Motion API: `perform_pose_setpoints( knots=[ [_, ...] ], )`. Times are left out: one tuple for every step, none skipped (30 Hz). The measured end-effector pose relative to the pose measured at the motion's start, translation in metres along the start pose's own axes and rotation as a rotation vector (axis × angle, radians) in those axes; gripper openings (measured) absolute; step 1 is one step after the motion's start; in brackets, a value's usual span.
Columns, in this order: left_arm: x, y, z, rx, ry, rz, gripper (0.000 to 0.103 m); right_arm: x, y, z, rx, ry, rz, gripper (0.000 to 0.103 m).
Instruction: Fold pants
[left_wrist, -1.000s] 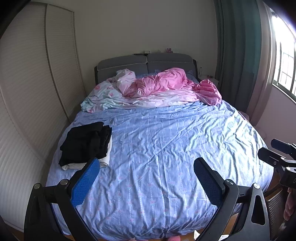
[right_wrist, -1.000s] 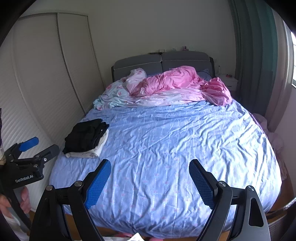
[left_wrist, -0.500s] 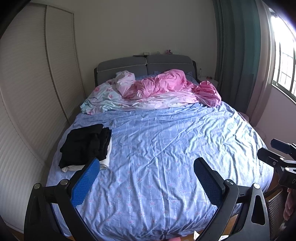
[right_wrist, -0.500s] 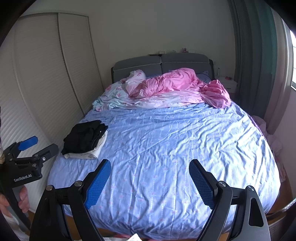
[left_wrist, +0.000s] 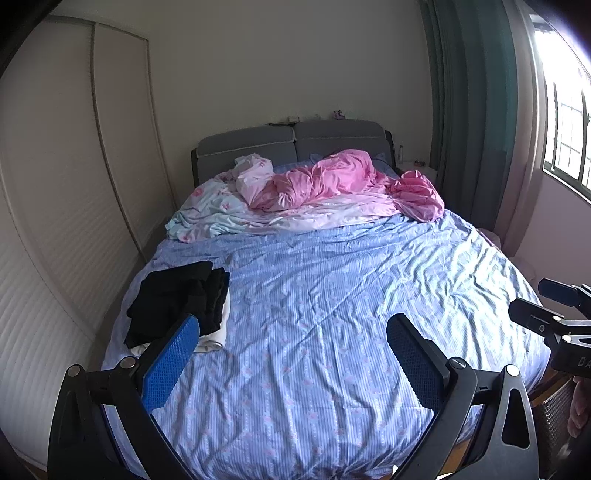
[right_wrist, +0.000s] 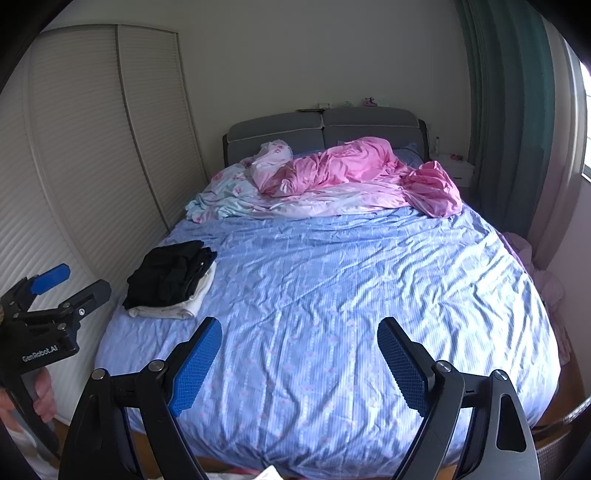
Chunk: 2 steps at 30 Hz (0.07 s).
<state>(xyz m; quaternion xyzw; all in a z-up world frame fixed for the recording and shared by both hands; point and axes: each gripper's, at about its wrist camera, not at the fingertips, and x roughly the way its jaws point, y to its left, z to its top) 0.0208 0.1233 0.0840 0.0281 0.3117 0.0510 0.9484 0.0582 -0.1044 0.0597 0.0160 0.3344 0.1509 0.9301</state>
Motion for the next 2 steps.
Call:
perform_pose_setpoints(
  knots=[
    [-0.0002,0.0003,-0.0002,0.000,-0.001,0.001,0.103,0.0006,0.0010,0.0009,0.000,0.001,0.001,0.088],
    [-0.0004,0.0013,-0.0002,0.001,-0.002,0.002,0.103,0.0011,0.0019,0.0014,0.000,0.000,0.002,0.088]
  ],
)
